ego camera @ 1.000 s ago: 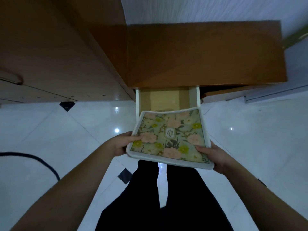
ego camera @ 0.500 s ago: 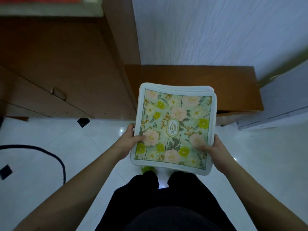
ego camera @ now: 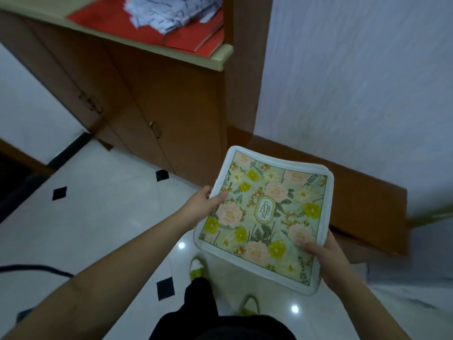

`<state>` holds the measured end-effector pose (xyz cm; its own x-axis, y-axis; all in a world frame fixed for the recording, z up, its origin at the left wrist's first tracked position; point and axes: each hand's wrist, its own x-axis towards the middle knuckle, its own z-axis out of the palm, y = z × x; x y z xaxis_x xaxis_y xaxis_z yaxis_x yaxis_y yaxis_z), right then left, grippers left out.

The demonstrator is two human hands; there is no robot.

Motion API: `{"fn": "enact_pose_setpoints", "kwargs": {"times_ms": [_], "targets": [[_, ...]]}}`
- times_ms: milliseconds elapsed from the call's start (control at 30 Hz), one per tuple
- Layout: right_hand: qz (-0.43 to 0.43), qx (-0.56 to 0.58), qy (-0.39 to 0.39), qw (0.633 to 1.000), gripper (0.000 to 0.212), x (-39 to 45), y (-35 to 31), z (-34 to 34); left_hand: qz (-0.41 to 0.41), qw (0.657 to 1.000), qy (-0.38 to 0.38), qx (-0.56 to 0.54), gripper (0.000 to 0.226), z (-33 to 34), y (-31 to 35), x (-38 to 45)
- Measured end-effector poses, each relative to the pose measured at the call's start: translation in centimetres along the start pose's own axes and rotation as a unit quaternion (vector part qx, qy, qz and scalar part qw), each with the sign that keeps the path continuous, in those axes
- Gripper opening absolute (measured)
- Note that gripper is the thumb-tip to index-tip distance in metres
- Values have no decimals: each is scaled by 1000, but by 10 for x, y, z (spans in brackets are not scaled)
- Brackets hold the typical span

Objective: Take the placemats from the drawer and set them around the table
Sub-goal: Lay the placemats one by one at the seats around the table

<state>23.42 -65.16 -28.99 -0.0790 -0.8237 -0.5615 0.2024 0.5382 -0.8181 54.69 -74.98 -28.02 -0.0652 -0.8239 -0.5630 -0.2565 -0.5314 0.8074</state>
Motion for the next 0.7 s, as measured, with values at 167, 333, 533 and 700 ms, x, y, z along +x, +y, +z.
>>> {"fn": "enact_pose_setpoints", "kwargs": {"times_ms": [167,333,533,700], "targets": [[6,-44,-62,997,62,0,-16,18,18,995,69,-71,39,-18,-5,-54],[-16,-90,-146,985,45,-3,-33,85,5,978,162,-133,33,-76,-28,-120],[-62,-188,-283,938,33,-40,-30,207,-21,929,320,-185,26,-146,-92,-235],[-111,-284,-378,874,25,-109,10,323,-22,851,424,-310,28,-185,-184,-358]]}}
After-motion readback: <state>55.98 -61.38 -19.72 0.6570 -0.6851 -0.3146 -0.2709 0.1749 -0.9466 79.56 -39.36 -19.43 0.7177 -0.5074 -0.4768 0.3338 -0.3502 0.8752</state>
